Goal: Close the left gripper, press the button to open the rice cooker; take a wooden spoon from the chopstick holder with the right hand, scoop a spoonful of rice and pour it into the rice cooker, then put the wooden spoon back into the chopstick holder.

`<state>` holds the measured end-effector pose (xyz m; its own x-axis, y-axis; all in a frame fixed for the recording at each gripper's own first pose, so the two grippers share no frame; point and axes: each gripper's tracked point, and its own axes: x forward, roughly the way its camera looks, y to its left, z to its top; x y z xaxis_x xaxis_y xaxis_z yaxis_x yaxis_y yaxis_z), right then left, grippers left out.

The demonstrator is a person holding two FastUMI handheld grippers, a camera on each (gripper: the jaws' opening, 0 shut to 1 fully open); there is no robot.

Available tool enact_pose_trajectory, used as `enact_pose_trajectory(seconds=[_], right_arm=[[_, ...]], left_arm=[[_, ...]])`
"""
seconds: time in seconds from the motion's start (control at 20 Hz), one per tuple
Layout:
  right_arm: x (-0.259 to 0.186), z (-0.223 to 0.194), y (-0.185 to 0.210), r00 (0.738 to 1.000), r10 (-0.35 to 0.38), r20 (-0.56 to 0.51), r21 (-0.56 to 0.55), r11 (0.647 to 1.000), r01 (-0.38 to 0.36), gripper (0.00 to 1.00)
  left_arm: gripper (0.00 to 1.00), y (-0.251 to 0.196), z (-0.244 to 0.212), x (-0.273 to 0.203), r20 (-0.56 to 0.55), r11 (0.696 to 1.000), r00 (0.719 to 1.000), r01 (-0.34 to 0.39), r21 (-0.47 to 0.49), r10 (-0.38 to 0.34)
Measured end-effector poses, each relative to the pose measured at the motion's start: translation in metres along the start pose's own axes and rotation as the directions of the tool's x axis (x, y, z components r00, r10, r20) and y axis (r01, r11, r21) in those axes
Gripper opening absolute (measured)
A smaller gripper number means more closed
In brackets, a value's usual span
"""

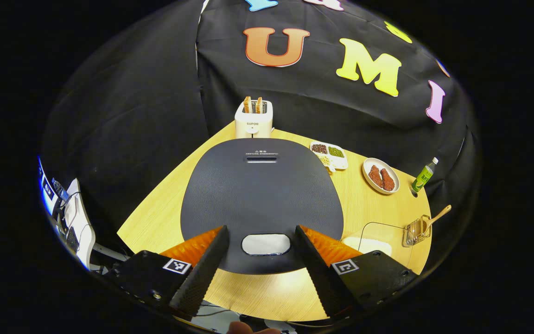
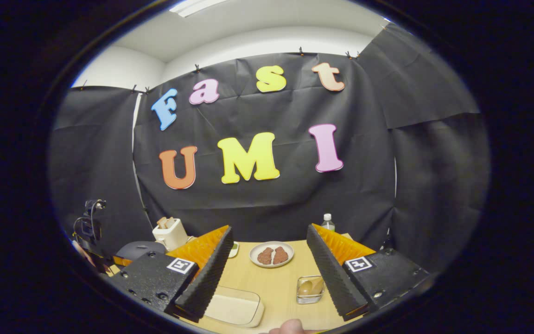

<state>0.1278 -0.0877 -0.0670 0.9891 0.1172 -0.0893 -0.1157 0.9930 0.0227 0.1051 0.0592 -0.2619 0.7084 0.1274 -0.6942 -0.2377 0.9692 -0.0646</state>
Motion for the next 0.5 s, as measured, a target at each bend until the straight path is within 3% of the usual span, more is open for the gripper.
enact_pose_trajectory(seconds=[0.2, 0.4, 0.5], right_arm=[[-0.012, 0.023, 0.023, 0.999, 0.018, 0.038, -0.016, 1.000, -0.017, 1.00], [-0.047, 0.045, 0.055, 0.996, 0.031, 0.082, -0.024, 0.999, -0.029, 0.99], [-0.070, 0.050, 0.070, 0.995, 0.021, 0.096, -0.030, 0.999, -0.018, 1.00]], left_arm=[[0.94, -0.009, 0.041, -0.048, 0.194, 0.998, 0.979, 0.060, -0.007, -0.057], [0.95, -0.025, 0.072, -0.135, 0.378, 0.988, 0.913, 0.145, 0.052, -0.154], [0.95, -0.041, 0.080, -0.179, 0.461, 0.974, 0.859, 0.182, 0.133, -0.223]])
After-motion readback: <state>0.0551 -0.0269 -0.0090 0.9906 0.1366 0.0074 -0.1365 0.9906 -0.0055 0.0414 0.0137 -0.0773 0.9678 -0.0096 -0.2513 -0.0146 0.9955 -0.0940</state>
